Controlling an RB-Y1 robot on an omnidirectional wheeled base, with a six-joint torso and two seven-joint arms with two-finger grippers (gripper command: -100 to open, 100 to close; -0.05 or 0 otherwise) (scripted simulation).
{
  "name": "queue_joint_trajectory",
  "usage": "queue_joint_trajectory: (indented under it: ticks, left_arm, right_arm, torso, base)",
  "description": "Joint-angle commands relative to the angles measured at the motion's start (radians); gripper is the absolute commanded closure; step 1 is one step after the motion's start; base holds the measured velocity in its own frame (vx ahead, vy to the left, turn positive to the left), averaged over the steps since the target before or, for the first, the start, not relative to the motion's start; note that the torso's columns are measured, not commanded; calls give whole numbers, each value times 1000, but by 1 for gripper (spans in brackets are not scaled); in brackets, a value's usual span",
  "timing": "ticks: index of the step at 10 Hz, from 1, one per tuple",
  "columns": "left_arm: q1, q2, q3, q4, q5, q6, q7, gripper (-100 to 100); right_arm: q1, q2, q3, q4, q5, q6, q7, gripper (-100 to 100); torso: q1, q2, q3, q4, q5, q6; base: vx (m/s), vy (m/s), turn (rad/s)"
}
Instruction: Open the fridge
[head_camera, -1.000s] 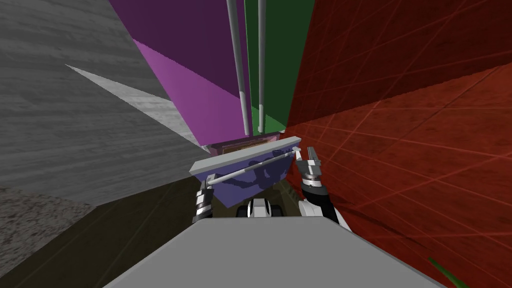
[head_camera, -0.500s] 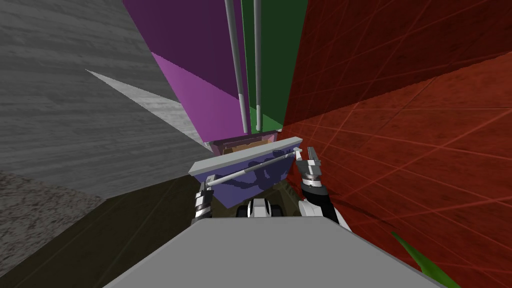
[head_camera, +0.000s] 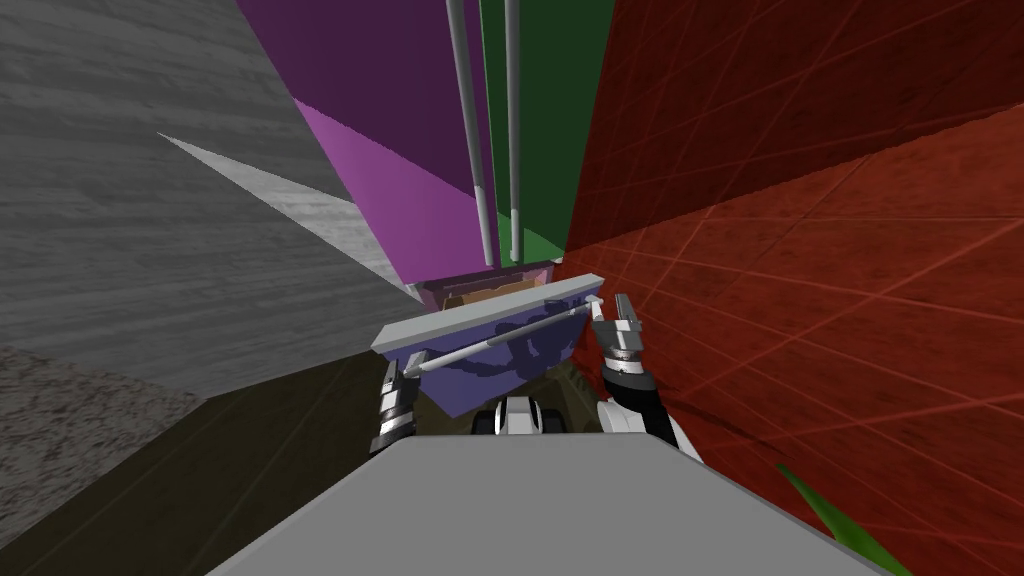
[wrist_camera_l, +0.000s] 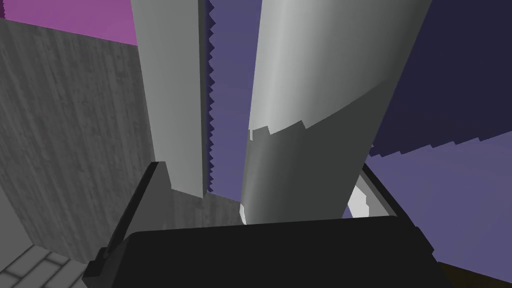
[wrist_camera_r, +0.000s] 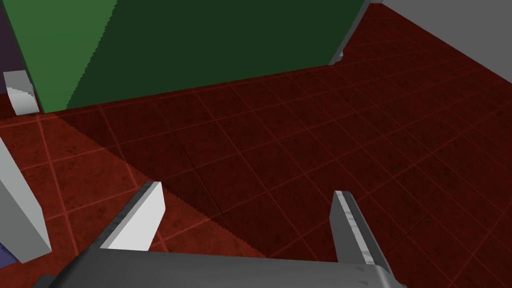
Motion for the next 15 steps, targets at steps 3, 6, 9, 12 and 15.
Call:
queue_joint_trajectory:
  ticks: [3,6,9,12,15]
  left_arm:
    - [35,18,14,-100,15,70,11,-100]
    - [46,22,18,-129,18,90,14,-100]
    - [64,21,15,-139,20,124,15,-100]
    - [71,19,12,-127,20,136,15,0]
    - [74,19,10,-122,20,141,15,0]
  right_arm:
    - [0,0,0,0,0,0,0,0]
    - [0,0,0,0,0,0,0,0]
    - [0,0,0,0,0,0,0,0]
    - [0,0,0,0,0,0,0,0]
    - [0,0,0,0,0,0,0,0]
  torso:
    - [-4,6,3,5,-6,-1]
    - [-7,8,2,7,-9,-2]
    - [-11,10,2,9,-12,-2]
    - [-4,3,0,3,-4,0]
    - [0,-1,-1,0,-1,0]
  base:
    - [0,-26,-3]
    - [1,-10,-3]
    - [3,-6,-1]
    - [0,0,0]
    - [0,0,0]
